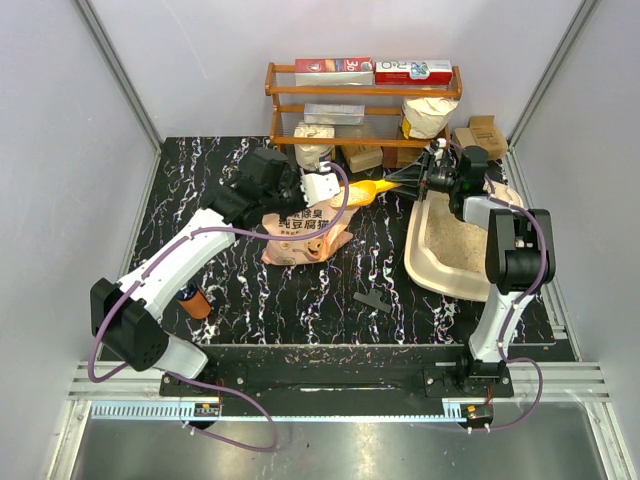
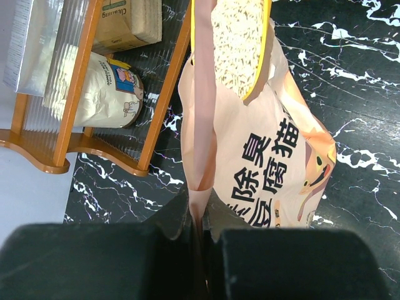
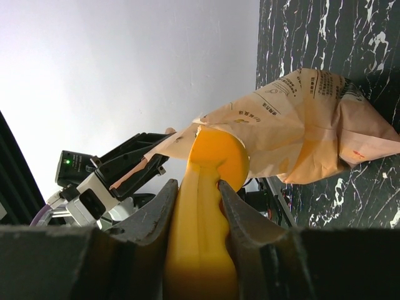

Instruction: Fill the litter box with clean litter

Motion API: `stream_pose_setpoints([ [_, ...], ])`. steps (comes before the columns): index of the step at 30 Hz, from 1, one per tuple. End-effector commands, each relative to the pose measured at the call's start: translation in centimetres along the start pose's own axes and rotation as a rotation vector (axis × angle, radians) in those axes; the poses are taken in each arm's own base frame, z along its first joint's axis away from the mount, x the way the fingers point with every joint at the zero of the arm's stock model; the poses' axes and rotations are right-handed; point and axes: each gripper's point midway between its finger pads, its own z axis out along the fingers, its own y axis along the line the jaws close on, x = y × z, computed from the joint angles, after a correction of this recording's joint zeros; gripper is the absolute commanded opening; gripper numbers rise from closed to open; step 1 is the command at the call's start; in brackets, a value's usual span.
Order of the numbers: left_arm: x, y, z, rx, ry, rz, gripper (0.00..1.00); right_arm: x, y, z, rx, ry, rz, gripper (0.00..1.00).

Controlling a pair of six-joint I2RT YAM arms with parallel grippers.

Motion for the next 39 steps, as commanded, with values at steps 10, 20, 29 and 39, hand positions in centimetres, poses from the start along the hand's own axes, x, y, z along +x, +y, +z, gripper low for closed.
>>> stream_pose_setpoints([
  [10, -7.4, 5.8, -2.8, -0.197, -0.227, 0.069, 0.0, -0.6, 4.6, -7.0, -0.037, -0.114, -0.114, 0.0],
  [20, -7.9, 5.6, -1.8, -0.174, -0.253, 0.058, 0.0, -1.2, 5.3, -13.3, -0.028, -0.267, -0.113, 0.0],
  [29, -8.1, 5.2, -1.4, -0.15, -0.264, 0.063, 0.0, -1.7, 4.9, -18.9, -0.017, -0.397, -0.1, 0.0],
  [39, -8.4, 5.2, -1.0, -0.136, -0.273, 0.06, 0.0, -2.1, 3.6, -24.5, -0.007, -0.531, -0.079, 0.0],
])
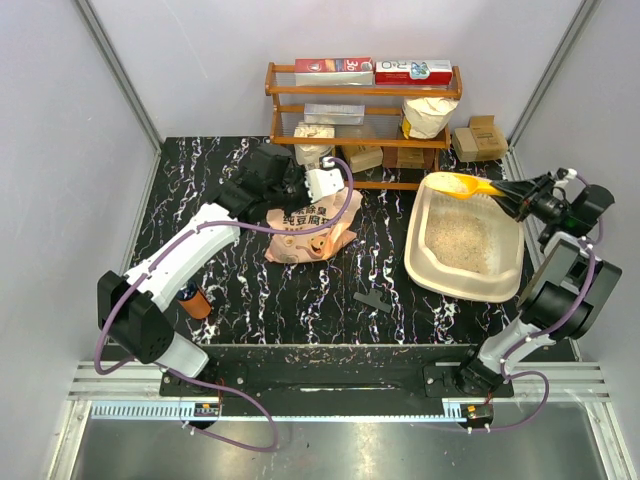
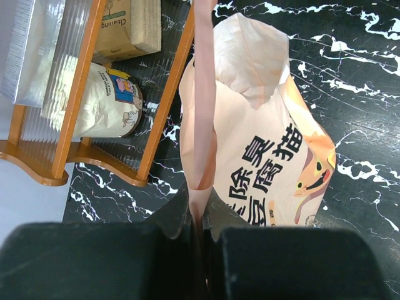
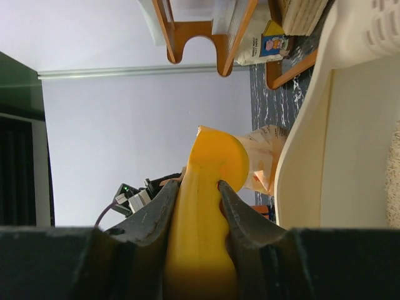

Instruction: Fill the litter box with clean litter

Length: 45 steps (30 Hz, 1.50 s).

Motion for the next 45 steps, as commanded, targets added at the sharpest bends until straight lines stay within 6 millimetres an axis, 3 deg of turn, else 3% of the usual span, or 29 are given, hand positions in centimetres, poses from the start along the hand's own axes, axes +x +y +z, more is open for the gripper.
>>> stream_pose_setpoints([
  [1, -7.8, 4.7, -2.1, -0.143, -0.257, 0.072, 0.0, 0.2, 1.5, -2.3, -0.015, -0.023, -0.076, 0.0],
  [11, -7.5, 4.2, -2.0, -0.131, -0.254, 0.065, 0.0, -1.1, -2.0, -6.6, 0.079, -0.265, -0.069, 0.0],
  [15, -7.5, 4.1, -2.1, -0.128, -0.258, 0.062, 0.0, -0.6, -3.8, -8.2, 0.25, -0.39, -0.181, 0.0],
  [17, -7.4, 4.0, -2.1, -0.129, -0.259, 0.059, 0.0, -0.1, -3.3, -8.9, 0.31, -0.461, -0.238, 0.0],
  [19, -7.5, 3.9, -2.2, -0.13, -0.266, 0.058, 0.0, 0.8, -4.0, -9.5, 0.386, -0.484, -0.23, 0.0],
  [24, -7.3, 3.5, -2.1, -0.123, -0.277, 0.046, 0.0, 0.6, -5.6, -11.3, 0.576, -0.504, -0.26, 0.0],
  [32, -7.0, 2.8, -2.4, -0.12, -0.29, 0.036, 0.0, -1.3, -4.2, -13.8, 0.761, -0.538, -0.417, 0.0],
  [36, -7.3, 2.8, -2.5, -0.12, -0.304, 0.03, 0.0, -0.9, -3.8, -13.6, 0.806, -0.477, -0.509, 0.0],
  [37, -7.5, 2.9, -2.6, -0.126, -0.312, 0.025, 0.0, -0.5, -3.4, -12.7, 0.81, -0.439, -0.556, 0.0],
  [40, -7.8, 3.1, -2.7, -0.133, -0.324, 0.017, 0.0, 0.2, -2.7, -11.7, 0.869, -0.354, -0.725, 0.0],
  [41, -7.9, 3.1, -2.8, -0.137, -0.327, 0.012, 0.0, 1.0, -2.2, -10.2, 0.878, -0.281, -0.855, 0.0],
  [45, -7.8, 2.7, -3.0, -0.125, -0.335, -0.003, 0.0, 1.2, -0.1, -8.5, 0.928, -0.218, -1.12, 0.0],
])
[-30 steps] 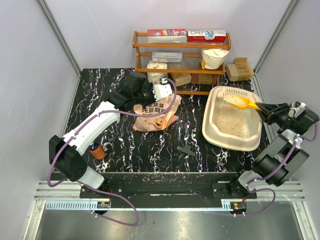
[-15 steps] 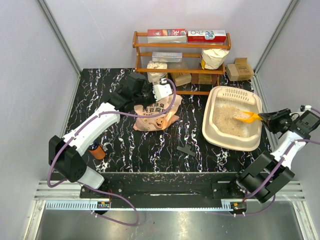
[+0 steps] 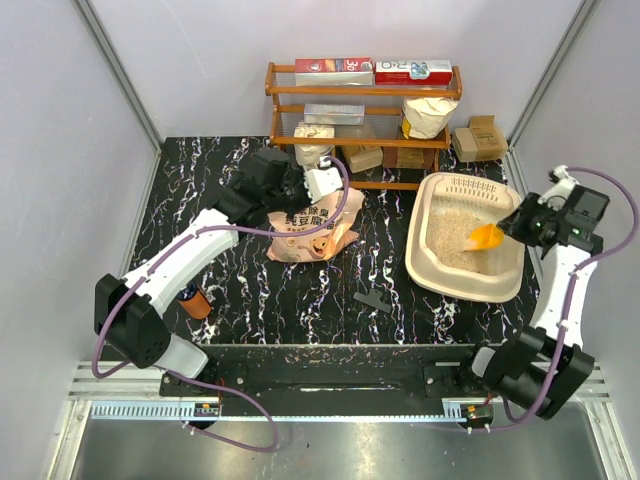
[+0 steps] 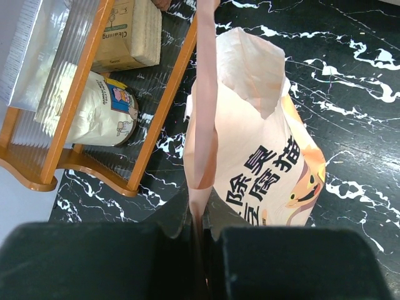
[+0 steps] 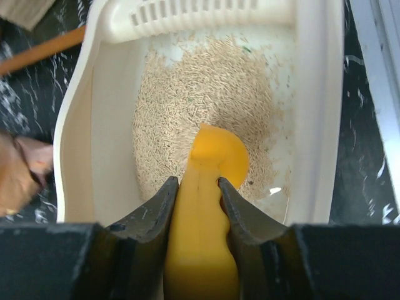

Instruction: Fill the litter box with clean litter

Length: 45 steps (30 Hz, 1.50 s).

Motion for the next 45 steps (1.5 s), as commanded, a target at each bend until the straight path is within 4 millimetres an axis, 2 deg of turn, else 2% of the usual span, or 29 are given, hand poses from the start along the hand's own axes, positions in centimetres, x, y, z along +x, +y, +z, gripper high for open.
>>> stream_pose_setpoints([
  [1, -7.1, 2.3, -2.7, -0.091, -0.265, 0.053, 0.0, -4.8, 3.1, -2.6, 0.028, -0.142, -0.392, 0.0],
  [4, -6.7, 1.5, -3.0, -0.063, -0.258, 0.055, 0.0, -6.6, 6.7, -3.4, -0.088, -0.182, -0.485, 0.0],
  [9, -6.3, 0.8, -3.1, -0.035, -0.25, 0.054, 0.0, -6.7, 15.7, -4.6, -0.47, -0.183, -0.573, 0.0],
  [11, -6.4, 0.9, -3.2, -0.036, -0.249, 0.052, 0.0, -5.2, 19.8, -4.8, -0.639, -0.135, -0.597, 0.0],
  [12, -6.4, 0.9, -3.2, -0.037, -0.247, 0.053, 0.0, -5.1, 21.5, -5.4, -0.704, -0.137, -0.621, 0.0],
  [13, -6.4, 0.9, -3.3, -0.036, -0.246, 0.05, 0.0, -3.9, 24.1, -5.9, -0.796, -0.117, -0.669, 0.0],
  [14, -6.4, 0.9, -3.3, -0.034, -0.246, 0.051, 0.0, -3.5, 25.3, -5.5, -0.839, -0.104, -0.69, 0.0],
  [16, -6.4, 0.7, -3.4, -0.025, -0.241, 0.052, 0.0, -3.1, 27.8, -5.9, -0.919, -0.111, -0.751, 0.0],
  [17, -6.4, 0.7, -3.4, -0.024, -0.24, 0.05, 0.0, -1.9, 29.8, -5.5, -0.978, -0.083, -0.778, 0.0],
  [19, -6.3, 0.6, -3.4, -0.019, -0.235, 0.052, 0.0, -1.9, 31.6, -5.5, -1.029, -0.087, -0.819, 0.0],
  [20, -6.3, 0.6, -3.5, -0.021, -0.234, 0.052, 0.0, -0.9, 32.6, -5.0, -1.07, -0.054, -0.829, 0.0],
  [22, -6.3, 0.6, -3.7, -0.022, -0.23, 0.052, 0.0, -0.8, 33.9, -4.9, -1.096, -0.07, -0.873, 0.0],
  [24, -6.3, 0.6, -3.8, -0.023, -0.229, 0.053, 0.0, 0.3, 35.1, -4.4, -1.132, -0.051, -0.91, 0.0],
  [27, -6.2, 0.6, -3.9, -0.025, -0.226, 0.053, 0.0, 1.8, 35.9, -3.2, -1.154, -0.028, -0.973, 0.0],
  [31, -6.3, 0.7, -4.1, -0.029, -0.226, 0.05, 0.0, 3.8, 36.3, -1.5, -1.179, 0.03, -1.033, 0.0],
  [34, -6.5, 0.8, -4.1, -0.031, -0.23, 0.047, 0.0, 6.5, 35.7, -0.1, -1.195, 0.181, -1.012, 0.0],
  [35, -6.5, 0.9, -4.2, -0.035, -0.23, 0.045, 0.0, 6.5, 36.0, -0.2, -1.199, 0.193, -1.008, 0.0],
  [37, -6.8, 1.1, -4.2, -0.043, -0.236, 0.034, 0.0, 7.5, 36.0, 0.9, -1.152, 0.284, -0.921, 0.0],
  [39, -6.9, 1.5, -4.2, -0.063, -0.241, 0.023, 0.0, 7.7, 36.6, 1.2, -1.088, 0.353, -0.791, 0.0],
  [43, -7.1, 1.7, -4.0, -0.071, -0.248, 0.007, 0.0, 7.3, 37.2, 3.2, -0.863, 0.326, -0.712, 0.0],
  [45, -7.5, 1.9, -4.0, -0.078, -0.258, -0.004, 0.0, 7.7, 37.7, 3.5, -0.783, 0.305, -0.697, 0.0],
])
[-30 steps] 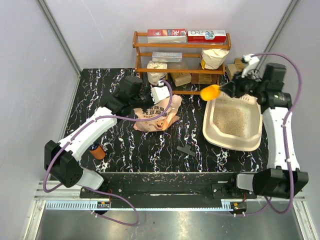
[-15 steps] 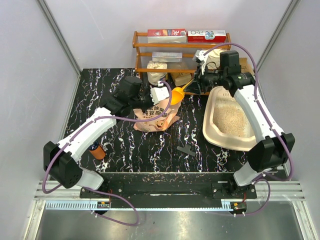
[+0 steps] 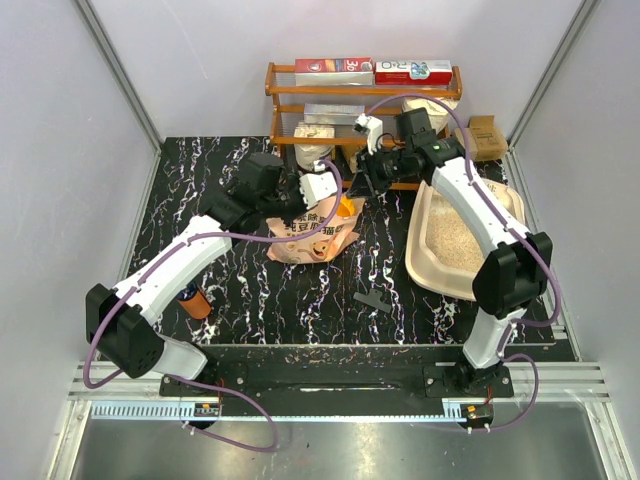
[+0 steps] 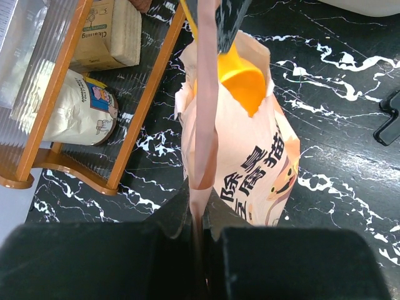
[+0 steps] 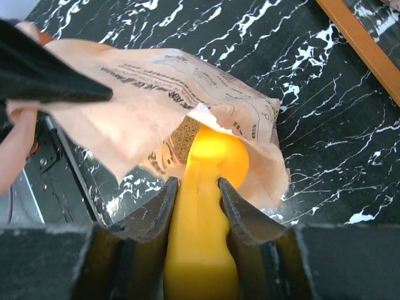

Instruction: Fill the litter box with clean litter

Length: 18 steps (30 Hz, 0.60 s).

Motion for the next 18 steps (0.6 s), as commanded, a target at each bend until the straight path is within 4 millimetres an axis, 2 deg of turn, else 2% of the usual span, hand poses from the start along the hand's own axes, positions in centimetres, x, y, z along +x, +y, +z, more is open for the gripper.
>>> stream_pose_setpoints([
  [1, -7.7, 3.3, -2.6, -0.123, -0.243, 0.043, 0.0, -2.9, -0.6, -0.4, 0.262, -0.058, 0.089, 0.0],
  [4, -8.2, 3.6, -2.5, -0.128, -0.254, 0.026, 0.0, -2.5, -1.0, 0.7, 0.314, -0.043, 0.068, 0.0],
  [10, -8.9, 4.1, -2.7, -0.143, -0.269, 0.022, 0.0, -0.1, -1.8, 3.3, 0.344, 0.024, 0.073, 0.0],
  [13, -9.0, 4.2, -2.8, -0.15, -0.27, 0.016, 0.0, 1.3, -1.9, 4.6, 0.335, 0.053, 0.094, 0.0],
  [18, -9.1, 4.3, -2.5, -0.157, -0.286, -0.009, 0.0, 4.8, -1.7, 6.8, 0.282, 0.122, 0.206, 0.0],
])
